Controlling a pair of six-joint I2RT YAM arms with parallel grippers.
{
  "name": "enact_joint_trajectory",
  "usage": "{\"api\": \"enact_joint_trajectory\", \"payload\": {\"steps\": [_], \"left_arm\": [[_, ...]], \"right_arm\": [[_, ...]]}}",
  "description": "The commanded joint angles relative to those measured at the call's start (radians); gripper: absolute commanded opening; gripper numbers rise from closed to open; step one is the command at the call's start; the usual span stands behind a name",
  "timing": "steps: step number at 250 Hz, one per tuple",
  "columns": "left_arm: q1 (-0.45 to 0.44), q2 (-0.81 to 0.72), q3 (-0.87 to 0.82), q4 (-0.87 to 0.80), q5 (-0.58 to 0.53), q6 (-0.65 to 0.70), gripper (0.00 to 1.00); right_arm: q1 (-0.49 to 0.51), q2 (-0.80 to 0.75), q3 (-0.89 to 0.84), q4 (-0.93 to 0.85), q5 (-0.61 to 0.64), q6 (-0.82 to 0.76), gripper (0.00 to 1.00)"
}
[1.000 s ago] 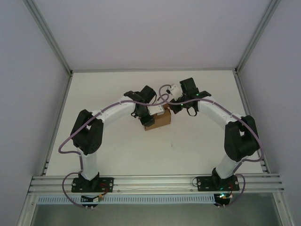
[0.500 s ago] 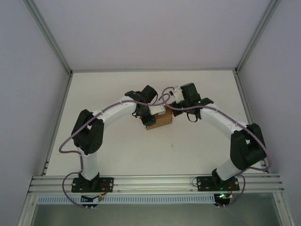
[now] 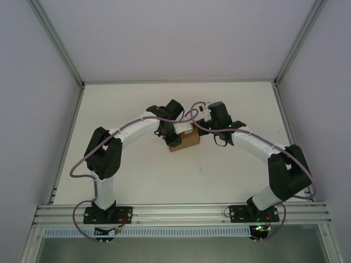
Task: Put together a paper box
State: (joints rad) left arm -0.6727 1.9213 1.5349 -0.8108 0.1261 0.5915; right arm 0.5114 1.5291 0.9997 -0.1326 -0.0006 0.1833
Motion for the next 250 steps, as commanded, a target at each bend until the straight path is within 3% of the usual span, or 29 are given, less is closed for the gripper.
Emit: {"api": "enact_joint_trajectory", "payload": {"steps": [1, 104, 148, 174, 250], "left_arm": [[-0.014, 0.019, 0.022, -0.025, 0.016, 0.008, 0.35], [-0.015, 0.038, 0.041, -0.036, -0.001, -0.007, 0.35], [-0.020, 0.044, 0.046, -0.042, -0.016, -0.007, 0.35], [-0.026, 0.037, 0.038, -0.038, -0.025, -0.001, 0.35], [-0.030, 0.039, 0.033, -0.023, -0.024, 0.005, 0.34]], "right_arm": [[0.023, -0.040, 0.041, -0.019, -0.024, 0.074, 0.03], [0.042, -0.093, -0.104, 0.095, -0.021, 0.130, 0.02], [0.041, -0.043, 0.057, -0.118, 0.098, 0.226, 0.02], [0.042, -0.003, 0.132, -0.184, 0.101, 0.270, 0.01], [0.041, -0.040, -0.013, -0.034, 0.048, 0.149, 0.01]]}}
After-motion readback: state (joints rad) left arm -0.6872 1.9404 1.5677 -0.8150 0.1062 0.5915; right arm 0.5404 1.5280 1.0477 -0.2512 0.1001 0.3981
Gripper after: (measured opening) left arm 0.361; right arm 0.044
